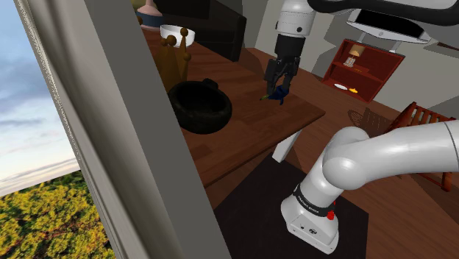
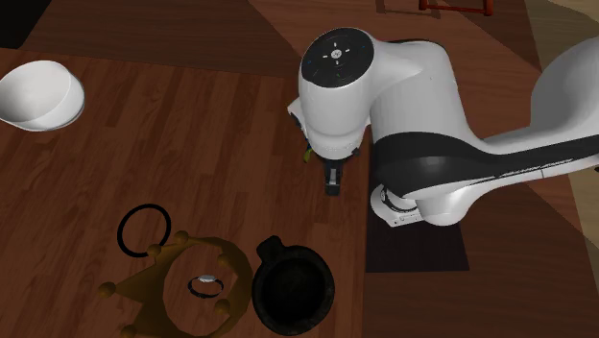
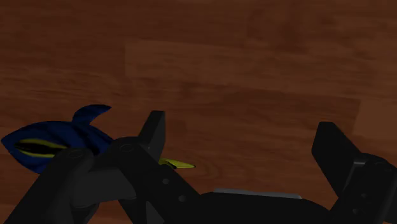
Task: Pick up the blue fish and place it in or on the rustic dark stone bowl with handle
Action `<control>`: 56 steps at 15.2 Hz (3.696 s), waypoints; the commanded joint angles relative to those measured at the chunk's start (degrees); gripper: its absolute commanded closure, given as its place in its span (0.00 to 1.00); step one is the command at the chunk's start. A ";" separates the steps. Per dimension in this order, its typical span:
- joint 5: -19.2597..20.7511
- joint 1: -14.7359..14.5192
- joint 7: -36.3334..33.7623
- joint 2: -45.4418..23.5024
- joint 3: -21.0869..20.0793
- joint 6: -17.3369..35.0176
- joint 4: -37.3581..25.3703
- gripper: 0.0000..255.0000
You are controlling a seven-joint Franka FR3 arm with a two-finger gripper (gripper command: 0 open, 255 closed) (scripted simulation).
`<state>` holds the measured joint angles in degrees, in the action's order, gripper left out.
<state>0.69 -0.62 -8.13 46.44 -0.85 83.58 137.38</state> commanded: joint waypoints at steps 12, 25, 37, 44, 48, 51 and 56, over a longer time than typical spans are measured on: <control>3.06 3.05 16.70 -14.47 16.89 7.73 -8.00 0.00; 2.79 3.45 20.00 -17.47 20.15 14.47 -4.15 0.00; 2.78 3.45 20.00 -17.47 20.14 14.45 -4.16 1.00; 2.60 3.33 19.78 -17.32 19.82 11.38 -7.09 1.00; 2.39 3.18 19.60 -17.37 19.53 8.33 -10.20 1.00; 2.22 3.06 19.48 -17.55 19.34 6.07 -12.64 1.00; 1.91 2.84 19.32 -18.10 19.09 2.32 -16.93 1.00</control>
<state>2.67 2.28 11.27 28.41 18.33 86.65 121.26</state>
